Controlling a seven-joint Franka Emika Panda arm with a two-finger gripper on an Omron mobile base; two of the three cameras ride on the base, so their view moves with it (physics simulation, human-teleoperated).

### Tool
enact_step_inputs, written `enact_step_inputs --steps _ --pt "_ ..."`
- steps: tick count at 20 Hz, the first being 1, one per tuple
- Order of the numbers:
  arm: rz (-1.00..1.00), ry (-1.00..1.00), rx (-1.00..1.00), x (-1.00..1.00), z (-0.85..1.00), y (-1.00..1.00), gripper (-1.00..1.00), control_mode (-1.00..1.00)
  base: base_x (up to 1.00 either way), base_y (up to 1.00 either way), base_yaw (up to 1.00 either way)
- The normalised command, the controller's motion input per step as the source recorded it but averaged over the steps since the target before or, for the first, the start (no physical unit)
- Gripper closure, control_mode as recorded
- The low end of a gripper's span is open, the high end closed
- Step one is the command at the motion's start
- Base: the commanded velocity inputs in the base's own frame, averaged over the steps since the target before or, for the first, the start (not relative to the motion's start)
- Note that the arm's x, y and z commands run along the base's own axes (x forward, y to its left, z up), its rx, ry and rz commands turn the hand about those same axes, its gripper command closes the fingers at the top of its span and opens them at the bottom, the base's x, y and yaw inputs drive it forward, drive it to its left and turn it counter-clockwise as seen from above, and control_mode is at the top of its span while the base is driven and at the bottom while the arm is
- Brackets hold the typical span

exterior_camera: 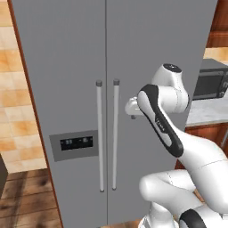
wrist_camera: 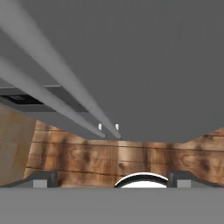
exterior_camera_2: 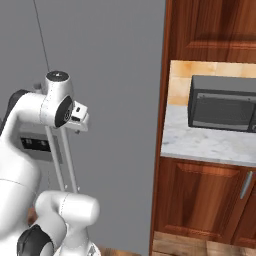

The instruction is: Take the lemon wedge from the fridge and place it on the plate with fish on the dining counter.

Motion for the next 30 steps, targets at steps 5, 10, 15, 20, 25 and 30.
enact_step_inputs --steps 5,10,15,20,25,30 --pt "0.0 0.0 0.0 0.0 0.0 0.0 -1.0 1.0 -0.49 0.29 0.0" --pt "0.0 0.0 0.0 0.0 0.0 0.0 -1.0 1.0 -0.07 0.51 0.0" --pt "0.0 0.0 0.0 0.0 0.0 0.0 -1.0 1.0 -0.46 0.2 0.0" --pt "0.0 0.0 0.0 0.0 0.0 0.0 -1.0 1.0 -0.62 0.0 -0.01" --pt "0.0 0.0 0.0 0.0 0.0 0.0 -1.0 -1.0 0.0 0.0 0.0" --pt "0.0 -0.04 -0.01 0.0 0.0 0.0 -1.0 -1.0 0.0 0.0 0.0"
